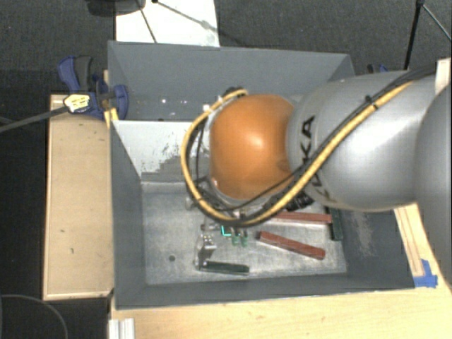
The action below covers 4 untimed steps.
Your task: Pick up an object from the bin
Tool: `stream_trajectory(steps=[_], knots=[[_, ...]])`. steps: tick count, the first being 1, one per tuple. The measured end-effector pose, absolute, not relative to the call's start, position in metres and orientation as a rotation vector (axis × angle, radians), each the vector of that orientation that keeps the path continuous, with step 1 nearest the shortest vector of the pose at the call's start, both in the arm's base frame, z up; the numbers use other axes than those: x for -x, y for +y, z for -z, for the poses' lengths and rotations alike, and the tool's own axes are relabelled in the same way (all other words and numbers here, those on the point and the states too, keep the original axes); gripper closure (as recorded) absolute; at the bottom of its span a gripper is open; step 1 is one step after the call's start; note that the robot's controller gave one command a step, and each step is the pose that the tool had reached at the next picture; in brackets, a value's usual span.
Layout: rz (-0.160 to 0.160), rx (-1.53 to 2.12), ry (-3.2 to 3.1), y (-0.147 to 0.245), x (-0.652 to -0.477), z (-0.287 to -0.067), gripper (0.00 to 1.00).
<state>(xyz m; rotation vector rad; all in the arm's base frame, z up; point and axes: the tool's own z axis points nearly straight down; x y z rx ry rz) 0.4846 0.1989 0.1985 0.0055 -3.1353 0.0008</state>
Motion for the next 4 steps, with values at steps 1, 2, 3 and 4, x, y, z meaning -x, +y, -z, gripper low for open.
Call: stream_trajectory(steps=[1, 2, 3, 4], knots=[[0.002, 0.003, -3.143, 0.198, -0.487, -0.203, 0.00], [0.008, -0.095, -3.148, 0.183, -0.492, -0.187, 0.00], [0.002, -0.231, -3.139, 0.152, -0.496, -0.122, 0.00], [0.000, -0.286, -3.127, 0.133, -0.510, -0.100, 0.00]])
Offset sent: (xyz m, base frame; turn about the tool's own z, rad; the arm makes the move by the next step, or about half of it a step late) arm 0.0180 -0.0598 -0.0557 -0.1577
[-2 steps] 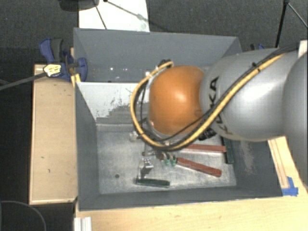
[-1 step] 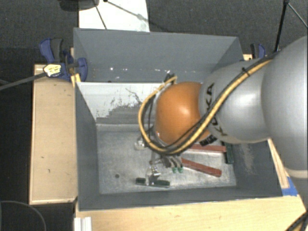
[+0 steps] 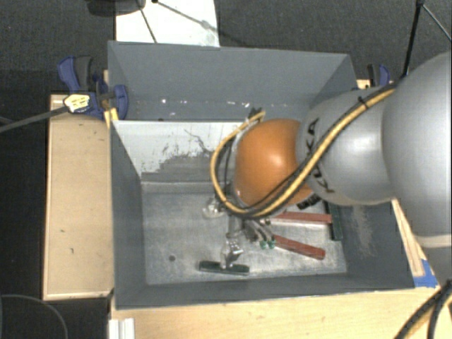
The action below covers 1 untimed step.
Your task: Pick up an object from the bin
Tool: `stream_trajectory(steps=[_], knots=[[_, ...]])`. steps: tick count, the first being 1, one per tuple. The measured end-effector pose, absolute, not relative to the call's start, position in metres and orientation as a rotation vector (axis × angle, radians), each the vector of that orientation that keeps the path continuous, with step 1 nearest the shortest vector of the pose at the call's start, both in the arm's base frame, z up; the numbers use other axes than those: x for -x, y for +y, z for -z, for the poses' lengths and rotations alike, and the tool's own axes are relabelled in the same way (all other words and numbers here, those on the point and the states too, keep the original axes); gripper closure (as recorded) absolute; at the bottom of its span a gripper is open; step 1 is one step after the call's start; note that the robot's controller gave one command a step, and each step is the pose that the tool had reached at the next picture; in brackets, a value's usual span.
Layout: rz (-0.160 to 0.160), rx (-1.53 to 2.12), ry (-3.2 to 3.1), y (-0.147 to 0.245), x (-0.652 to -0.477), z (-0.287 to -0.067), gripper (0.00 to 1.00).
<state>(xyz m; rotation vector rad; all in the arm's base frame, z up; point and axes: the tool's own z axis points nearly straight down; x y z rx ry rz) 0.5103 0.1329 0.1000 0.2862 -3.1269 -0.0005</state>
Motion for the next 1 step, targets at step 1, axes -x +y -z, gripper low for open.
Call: stream_trajectory(steps=[1], knots=[[0.000, -0.436, -3.103, 0.1033, -0.4769, -0.0760, 1.00]])
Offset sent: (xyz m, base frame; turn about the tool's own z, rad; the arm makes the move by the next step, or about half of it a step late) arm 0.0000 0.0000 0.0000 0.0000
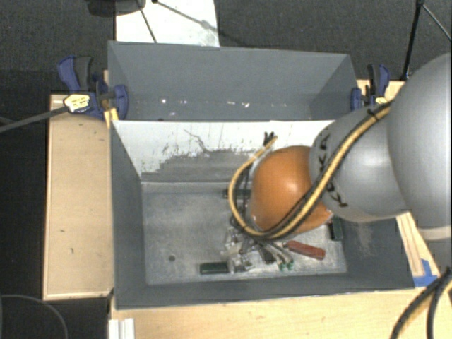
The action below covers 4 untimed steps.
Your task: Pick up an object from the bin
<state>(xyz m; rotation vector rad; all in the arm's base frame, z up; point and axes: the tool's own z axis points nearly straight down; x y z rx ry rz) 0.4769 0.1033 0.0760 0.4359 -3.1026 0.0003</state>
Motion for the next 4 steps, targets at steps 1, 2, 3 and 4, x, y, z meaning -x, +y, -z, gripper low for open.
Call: stream_trajectory(steps=[1, 2, 3, 4], knots=[[0.000, -0.432, -3.103, 0.103, -0.477, -0.076, 1.00], [0.003, -0.886, -3.051, 0.200, -0.492, -0.078, 0.00], [0.003, -0.879, -3.052, 0.200, -0.492, -0.078, 0.00], [0.003, -0.976, -2.999, 0.172, -0.499, -0.088, 0.00]])
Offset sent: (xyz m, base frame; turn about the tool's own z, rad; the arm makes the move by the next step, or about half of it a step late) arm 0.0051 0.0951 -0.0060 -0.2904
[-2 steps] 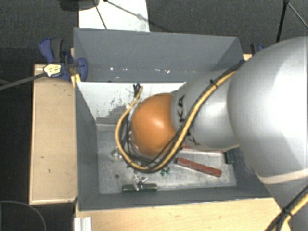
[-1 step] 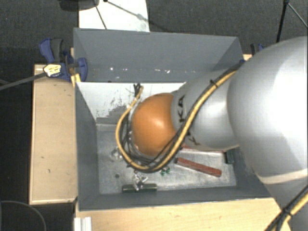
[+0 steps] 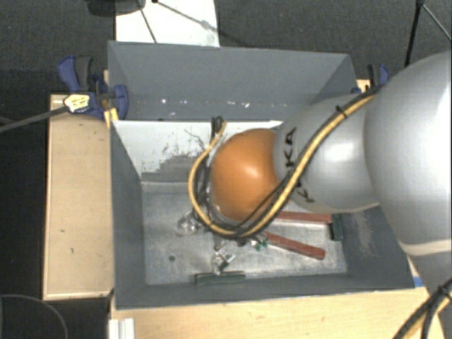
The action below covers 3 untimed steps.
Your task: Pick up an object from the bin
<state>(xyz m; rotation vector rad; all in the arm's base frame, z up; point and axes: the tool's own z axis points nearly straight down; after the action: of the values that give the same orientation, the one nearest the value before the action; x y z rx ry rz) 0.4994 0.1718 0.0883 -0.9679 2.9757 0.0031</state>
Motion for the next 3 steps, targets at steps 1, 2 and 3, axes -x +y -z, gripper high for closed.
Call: stream_trajectory(steps=[1, 2, 3], knots=[[0.000, 1.040, 2.967, 0.160, -0.508, -0.128, 0.00], [0.000, 1.043, 2.949, 0.145, -0.499, -0.139, 0.00], [-0.001, 1.314, 2.850, 0.144, -0.480, -0.085, 1.00]])
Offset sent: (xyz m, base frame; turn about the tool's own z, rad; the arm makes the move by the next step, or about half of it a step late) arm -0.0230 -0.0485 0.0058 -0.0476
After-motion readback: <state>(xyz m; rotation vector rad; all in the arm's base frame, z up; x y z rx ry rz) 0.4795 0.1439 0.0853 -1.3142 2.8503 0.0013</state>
